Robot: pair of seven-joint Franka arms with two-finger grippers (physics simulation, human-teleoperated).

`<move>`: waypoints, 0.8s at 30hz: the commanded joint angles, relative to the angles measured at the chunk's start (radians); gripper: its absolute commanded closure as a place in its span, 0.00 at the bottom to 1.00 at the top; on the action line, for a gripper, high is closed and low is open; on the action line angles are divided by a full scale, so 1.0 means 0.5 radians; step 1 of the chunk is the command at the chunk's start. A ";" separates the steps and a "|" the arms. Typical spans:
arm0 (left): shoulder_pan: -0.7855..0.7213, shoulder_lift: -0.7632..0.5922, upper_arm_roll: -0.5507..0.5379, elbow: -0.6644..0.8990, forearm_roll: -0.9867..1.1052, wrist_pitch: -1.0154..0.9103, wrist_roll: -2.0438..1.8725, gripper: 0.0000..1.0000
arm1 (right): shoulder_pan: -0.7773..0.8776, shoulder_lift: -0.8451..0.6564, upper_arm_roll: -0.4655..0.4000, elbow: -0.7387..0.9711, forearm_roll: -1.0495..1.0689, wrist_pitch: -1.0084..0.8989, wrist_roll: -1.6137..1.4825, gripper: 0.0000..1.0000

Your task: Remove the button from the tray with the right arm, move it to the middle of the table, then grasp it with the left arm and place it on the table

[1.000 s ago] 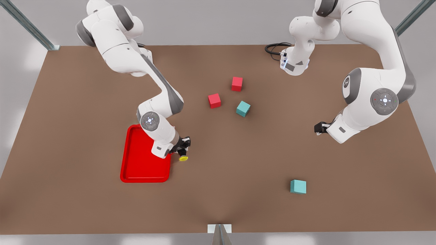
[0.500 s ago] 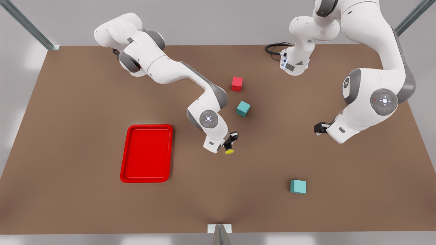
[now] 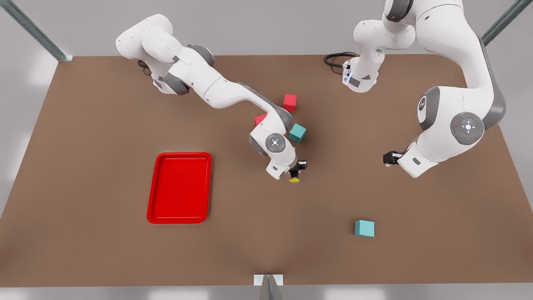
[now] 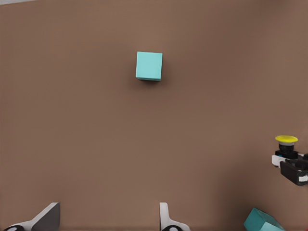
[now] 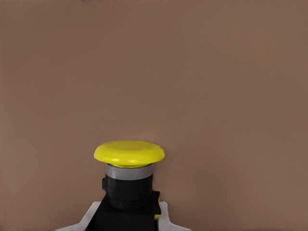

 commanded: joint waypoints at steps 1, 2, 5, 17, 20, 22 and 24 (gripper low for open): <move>0.000 0.001 0.000 0.001 -0.001 0.001 -0.001 0.00 | 0.002 0.003 0.004 0.003 -0.011 0.160 0.520 0.56; 0.000 0.001 0.000 0.001 0.002 0.001 -0.001 0.00 | 0.005 0.003 0.004 -0.001 0.010 0.160 0.517 0.41; 0.000 0.007 0.000 0.001 0.002 0.001 0.002 0.00 | 0.014 0.003 0.004 0.003 0.007 0.160 0.511 0.00; -0.482 0.467 -0.445 -0.235 -0.280 0.970 -1.964 0.00 | -1.023 -1.984 0.007 -1.424 -0.103 -1.104 -1.210 0.00; -0.515 0.503 -0.445 -0.419 -0.259 1.400 -1.961 0.00 | -1.585 -2.083 0.084 -1.562 -0.113 -1.138 -1.631 0.00; -0.515 0.522 -0.445 -0.569 -0.231 1.663 -1.955 0.00 | -1.594 -2.074 0.081 -1.535 -0.125 -1.184 -1.444 0.00; -0.506 0.516 -0.445 -0.643 -0.105 1.752 -1.934 0.00 | -1.560 -2.071 0.084 -1.409 -0.217 -1.285 -1.333 0.00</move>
